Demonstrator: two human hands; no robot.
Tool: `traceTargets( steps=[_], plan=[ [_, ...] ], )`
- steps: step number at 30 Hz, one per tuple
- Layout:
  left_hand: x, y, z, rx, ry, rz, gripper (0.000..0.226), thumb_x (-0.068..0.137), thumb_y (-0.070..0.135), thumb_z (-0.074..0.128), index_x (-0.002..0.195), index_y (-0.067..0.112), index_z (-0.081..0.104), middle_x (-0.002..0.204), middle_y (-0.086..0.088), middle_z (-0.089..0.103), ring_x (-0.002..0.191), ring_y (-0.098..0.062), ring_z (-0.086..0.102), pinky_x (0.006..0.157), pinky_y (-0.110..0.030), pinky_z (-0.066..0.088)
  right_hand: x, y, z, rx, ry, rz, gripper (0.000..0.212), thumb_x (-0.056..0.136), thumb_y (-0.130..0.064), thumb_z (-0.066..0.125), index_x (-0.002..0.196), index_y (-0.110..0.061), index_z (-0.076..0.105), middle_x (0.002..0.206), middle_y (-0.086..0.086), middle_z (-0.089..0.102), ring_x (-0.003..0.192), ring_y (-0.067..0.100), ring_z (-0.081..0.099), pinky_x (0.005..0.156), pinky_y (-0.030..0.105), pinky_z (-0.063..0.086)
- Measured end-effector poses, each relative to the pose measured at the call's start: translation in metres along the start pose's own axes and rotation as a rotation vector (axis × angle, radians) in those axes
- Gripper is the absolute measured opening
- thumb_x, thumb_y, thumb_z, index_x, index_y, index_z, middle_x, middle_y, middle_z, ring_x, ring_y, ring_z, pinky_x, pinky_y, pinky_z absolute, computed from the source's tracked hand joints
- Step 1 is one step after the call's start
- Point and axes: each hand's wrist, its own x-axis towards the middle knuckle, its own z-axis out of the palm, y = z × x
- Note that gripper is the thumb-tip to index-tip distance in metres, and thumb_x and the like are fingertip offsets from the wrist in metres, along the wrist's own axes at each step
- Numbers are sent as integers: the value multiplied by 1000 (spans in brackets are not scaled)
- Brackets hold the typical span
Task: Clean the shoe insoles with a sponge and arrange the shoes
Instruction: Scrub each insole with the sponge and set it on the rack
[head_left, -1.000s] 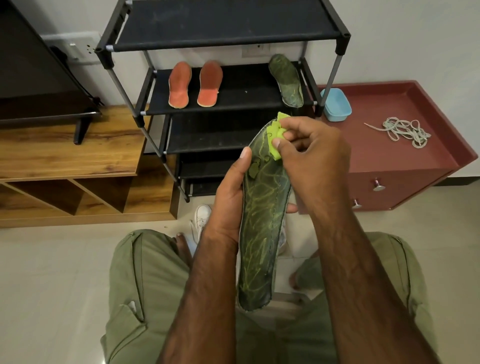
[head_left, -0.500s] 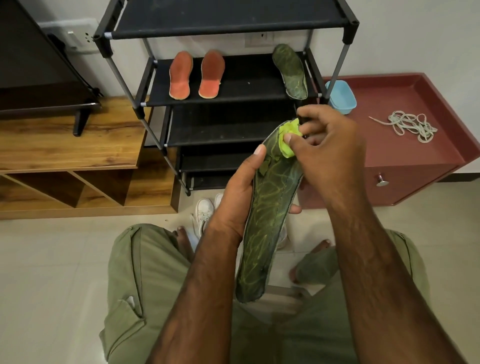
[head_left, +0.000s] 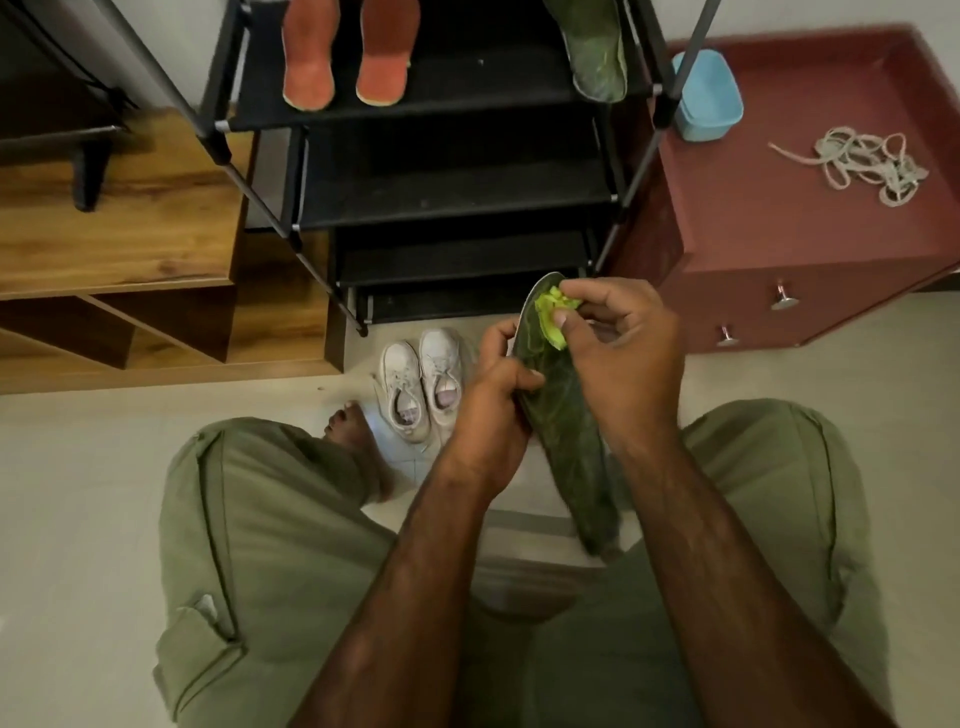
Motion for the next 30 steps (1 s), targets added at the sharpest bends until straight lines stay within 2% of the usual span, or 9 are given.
traceTargets(
  steps=[4,6,8,11,14,19,22,26,30],
  plan=[
    [0,1,2,-81,8,-21,49,101,28,47,139,-2,50,129,-26,61,119,-35,61,102,-45,49,-15,-2,13,9,-42,11,25,87,-5,78,105,-23,77,104,-8,69,89,6,69,77,25,60],
    [1,1,-1,-114,15,-50,59,109,48,29,134,5,60,130,-20,66,121,-29,64,104,-39,52,-19,0,17,-30,-103,3,29,87,-8,79,111,-24,77,104,-12,68,89,6,69,76,26,61],
    [1,0,-6,-179,28,-38,66,108,56,22,144,11,53,136,-19,62,127,-30,60,110,-41,47,-20,2,18,-57,-201,-6,38,86,-5,79,119,-23,76,110,-12,66,95,5,68,81,26,61],
    [-3,3,-11,-248,43,-1,63,108,55,25,155,16,41,132,-16,64,122,-29,62,109,-43,47,-24,-3,20,-83,-301,-31,44,85,2,78,122,-23,75,116,-9,62,100,4,67,87,24,60],
    [-8,16,-10,-267,59,53,63,107,52,28,155,12,39,122,-15,68,114,-28,66,99,-40,54,-21,-14,26,-139,-310,-79,36,87,-4,77,117,-25,78,107,-11,67,92,3,68,83,25,60],
    [-18,39,-10,-249,42,107,57,106,42,32,140,2,54,136,-24,61,129,-34,59,111,-42,46,-2,-48,27,-79,-324,-111,26,90,-20,78,114,-30,77,101,-15,73,88,1,69,79,20,58],
    [-23,45,-6,-250,14,128,59,103,33,33,154,5,38,150,-25,48,145,-38,42,123,-47,30,2,-65,31,-80,-302,-161,26,91,-19,77,115,-28,77,104,-13,73,90,3,70,82,27,60],
    [-45,45,-21,-366,-148,114,69,94,27,40,160,12,25,146,-17,49,139,-32,43,116,-45,32,-17,-69,27,-112,-352,-200,28,89,-12,75,110,-30,78,103,-15,70,93,2,68,86,30,58],
    [-71,32,-46,-543,-152,-3,50,103,45,31,140,13,43,133,-17,58,128,-32,53,108,-47,41,-56,-57,21,-252,-438,-269,28,89,-13,75,111,-31,77,106,-15,68,99,4,63,89,34,55]
  ],
)
